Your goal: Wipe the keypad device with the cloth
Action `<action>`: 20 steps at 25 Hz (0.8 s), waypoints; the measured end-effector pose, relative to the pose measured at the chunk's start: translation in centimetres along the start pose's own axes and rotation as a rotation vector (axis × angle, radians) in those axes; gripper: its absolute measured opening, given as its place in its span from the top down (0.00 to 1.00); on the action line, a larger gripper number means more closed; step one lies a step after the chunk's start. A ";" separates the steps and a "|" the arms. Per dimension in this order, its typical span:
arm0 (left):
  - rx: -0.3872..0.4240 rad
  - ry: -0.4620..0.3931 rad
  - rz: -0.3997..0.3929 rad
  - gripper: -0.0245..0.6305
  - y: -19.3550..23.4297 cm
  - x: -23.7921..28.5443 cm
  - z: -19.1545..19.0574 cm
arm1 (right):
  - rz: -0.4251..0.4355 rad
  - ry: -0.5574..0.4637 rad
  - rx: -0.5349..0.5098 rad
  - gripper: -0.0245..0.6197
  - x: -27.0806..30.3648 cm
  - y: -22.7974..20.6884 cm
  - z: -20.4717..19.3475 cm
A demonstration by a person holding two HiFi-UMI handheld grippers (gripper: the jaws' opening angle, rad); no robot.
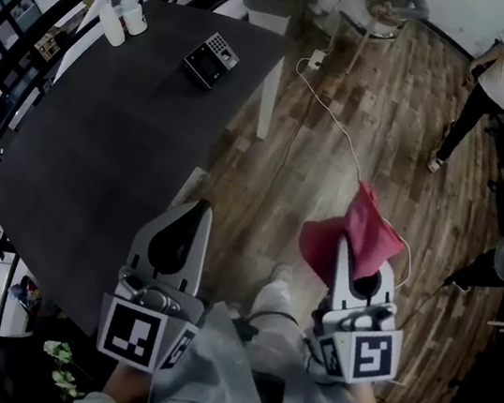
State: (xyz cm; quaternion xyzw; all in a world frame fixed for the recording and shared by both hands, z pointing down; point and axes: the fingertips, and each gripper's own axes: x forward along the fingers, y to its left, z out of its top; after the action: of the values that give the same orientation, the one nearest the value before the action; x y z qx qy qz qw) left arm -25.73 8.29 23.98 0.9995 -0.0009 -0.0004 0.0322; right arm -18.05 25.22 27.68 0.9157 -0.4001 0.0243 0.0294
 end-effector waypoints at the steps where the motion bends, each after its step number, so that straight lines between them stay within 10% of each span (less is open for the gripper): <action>1: -0.003 0.001 0.006 0.95 -0.1 0.7 0.0 | 0.003 0.001 0.003 0.92 0.4 -0.7 -0.1; 20: 0.032 -0.017 0.128 0.95 -4.3 12.2 1.6 | 0.110 -0.003 0.027 0.92 7.3 -13.3 -0.3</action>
State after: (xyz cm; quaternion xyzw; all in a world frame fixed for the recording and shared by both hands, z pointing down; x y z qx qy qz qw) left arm -13.53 12.40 22.11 0.9977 -0.0653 -0.0068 0.0162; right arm -3.31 28.93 28.06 0.8927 -0.4494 0.0301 0.0151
